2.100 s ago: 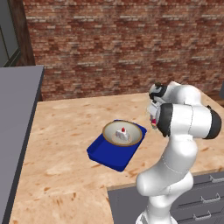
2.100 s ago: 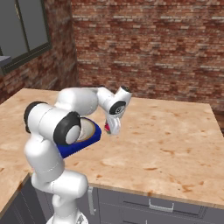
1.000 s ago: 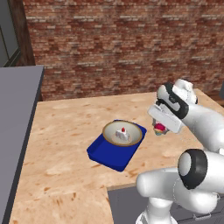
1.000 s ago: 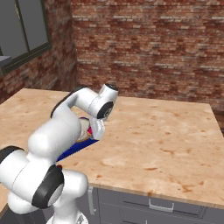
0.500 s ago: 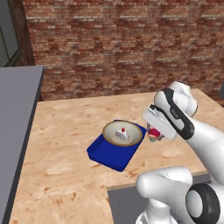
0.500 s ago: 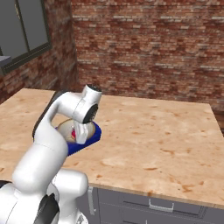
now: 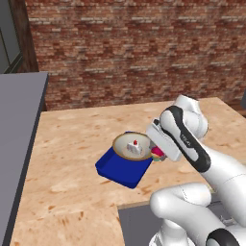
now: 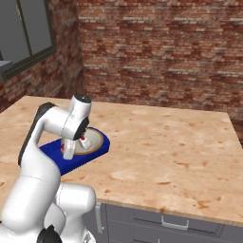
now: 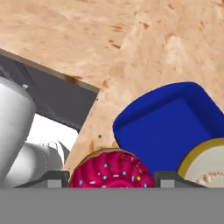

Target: Place the bowl with cake and the cupcake onto the tray.

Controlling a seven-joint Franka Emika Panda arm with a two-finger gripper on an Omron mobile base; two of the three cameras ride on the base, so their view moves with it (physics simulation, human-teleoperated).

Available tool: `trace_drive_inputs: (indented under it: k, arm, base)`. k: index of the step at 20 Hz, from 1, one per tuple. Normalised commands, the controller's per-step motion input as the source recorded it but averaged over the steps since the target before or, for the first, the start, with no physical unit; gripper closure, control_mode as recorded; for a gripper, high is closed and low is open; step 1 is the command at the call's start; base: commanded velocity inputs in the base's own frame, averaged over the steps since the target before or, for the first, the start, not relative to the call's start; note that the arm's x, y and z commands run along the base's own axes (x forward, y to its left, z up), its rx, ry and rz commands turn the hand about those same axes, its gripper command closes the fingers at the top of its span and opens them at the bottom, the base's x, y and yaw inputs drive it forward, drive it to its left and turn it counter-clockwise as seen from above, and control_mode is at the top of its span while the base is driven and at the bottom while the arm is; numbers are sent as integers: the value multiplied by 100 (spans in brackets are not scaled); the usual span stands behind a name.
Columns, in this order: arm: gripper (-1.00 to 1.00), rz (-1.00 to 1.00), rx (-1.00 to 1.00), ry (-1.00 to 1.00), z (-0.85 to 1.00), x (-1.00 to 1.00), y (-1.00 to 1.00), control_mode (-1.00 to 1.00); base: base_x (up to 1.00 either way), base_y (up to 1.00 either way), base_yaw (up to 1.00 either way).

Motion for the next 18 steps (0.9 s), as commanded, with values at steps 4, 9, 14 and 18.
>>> trace_drive_inputs:
  k: [4, 9, 14, 18]
  arm:
    - [100, -16, 0, 0, 0, 0, 40, -100]
    - [100, -13, 0, 8, 0, -1, 34, -100]
    - [100, -10, 0, 19, 0, -4, 44, -100]
    - [100, -14, 0, 20, 0, -4, 44, -100]
  base:
    - [0, 0, 0]
    - [0, 0, 0]
    - [0, 0, 0]
    - [0, 0, 0]
